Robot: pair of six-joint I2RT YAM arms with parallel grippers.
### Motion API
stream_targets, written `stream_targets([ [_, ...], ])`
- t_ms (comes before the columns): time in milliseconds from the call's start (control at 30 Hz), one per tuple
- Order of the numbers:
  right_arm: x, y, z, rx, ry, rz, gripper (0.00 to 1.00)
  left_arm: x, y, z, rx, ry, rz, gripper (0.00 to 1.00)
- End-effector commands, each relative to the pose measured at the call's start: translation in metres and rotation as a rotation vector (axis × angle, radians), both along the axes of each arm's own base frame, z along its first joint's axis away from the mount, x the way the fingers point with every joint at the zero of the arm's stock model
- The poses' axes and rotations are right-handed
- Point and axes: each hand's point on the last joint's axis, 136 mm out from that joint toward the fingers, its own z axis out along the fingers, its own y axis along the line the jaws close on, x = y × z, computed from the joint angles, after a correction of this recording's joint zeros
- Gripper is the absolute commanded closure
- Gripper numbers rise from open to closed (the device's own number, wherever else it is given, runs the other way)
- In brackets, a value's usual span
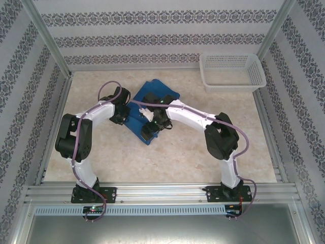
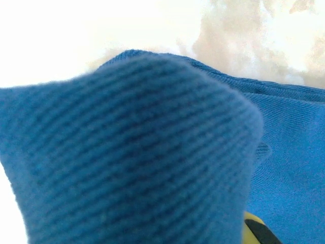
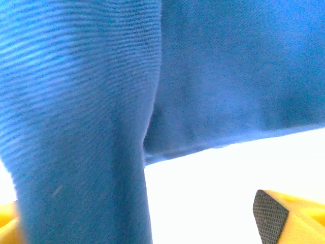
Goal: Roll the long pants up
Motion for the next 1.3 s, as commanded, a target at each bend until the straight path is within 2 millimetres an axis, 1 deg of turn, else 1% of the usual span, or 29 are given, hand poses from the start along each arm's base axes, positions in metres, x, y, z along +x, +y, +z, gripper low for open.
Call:
stream_targets([
  [0,0.011,-0.017,0.044,-0.244,-0.369,0.068,0.04,0.003,-0.001,0.006,-0.002,0.015,-0.022,1.0],
  [100,0.006,-0.001,0.059,-0.329,-0.529,0.119,0.04,0.001,-0.002,0.006,-0.005,0.02,-0.024,1.0],
  [200,-0.002,0.02,0.056,-0.391,-0.631,0.185,0.04,-0.002,-0.001,0.006,-0.002,0.028,-0.027,1.0],
  [300,-0.008,0.034,0.041,-0.456,-0.669,0.25,0.04,-0.004,-0.001,0.007,-0.002,0.033,-0.032,1.0],
  [367,-0.009,0.037,0.026,-0.501,-0.672,0.283,0.04,-0.004,-0.001,0.008,-0.005,0.036,-0.035,1.0],
  [467,-0.007,0.038,0.005,-0.536,-0.669,0.311,0.04,-0.005,-0.002,0.01,-0.008,0.034,-0.039,1.0],
  [600,-0.003,0.037,-0.017,-0.557,-0.66,0.332,0.05,-0.005,-0.003,0.011,-0.015,0.033,-0.043,1.0],
  [700,0.001,0.033,-0.028,-0.573,-0.648,0.35,0.13,-0.006,-0.004,0.011,-0.02,0.032,-0.048,1.0],
  [733,0.003,0.031,-0.032,-0.573,-0.639,0.354,0.18,-0.006,-0.004,0.011,-0.02,0.032,-0.048,1.0],
  [767,0.004,0.03,-0.033,-0.568,-0.625,0.354,0.31,-0.006,-0.004,0.011,-0.02,0.033,-0.051,1.0],
  [833,0.007,0.028,-0.035,-0.548,-0.607,0.352,0.72,-0.006,-0.004,0.012,-0.023,0.028,-0.052,1.0],
  [867,0.009,0.027,-0.035,-0.539,-0.597,0.348,0.88,-0.006,-0.003,0.012,-0.025,0.026,-0.05,1.0],
  [900,0.01,0.026,-0.035,-0.535,-0.591,0.347,0.96,-0.006,-0.004,0.013,-0.025,0.022,-0.051,1.0],
  [933,0.012,0.024,-0.035,-0.531,-0.581,0.344,1.0,-0.006,-0.004,0.014,-0.028,0.019,-0.05,0.97],
  [1000,0.013,0.021,-0.037,-0.511,-0.546,0.331,1.0,-0.004,-0.003,0.018,-0.028,0.009,-0.053,0.72],
  [1033,0.01,0.021,-0.037,-0.487,-0.517,0.326,1.0,-0.003,-0.002,0.02,-0.028,0.001,-0.056,0.57],
  [1067,0.008,0.02,-0.037,-0.46,-0.491,0.32,1.0,-0.001,-0.001,0.024,-0.025,-0.008,-0.059,0.37],
  [1100,0.005,0.021,-0.037,-0.433,-0.465,0.308,1.0,-0.001,-0.001,0.027,-0.021,-0.015,-0.062,0.14],
  [1133,0.002,0.021,-0.037,-0.385,-0.417,0.283,1.0,0.0,0.001,0.032,-0.013,-0.025,-0.063,0.0],
  [1267,-0.01,0.026,-0.034,-0.187,-0.218,0.213,1.0,0.003,0.008,0.052,0.018,-0.06,-0.063,0.0],
])
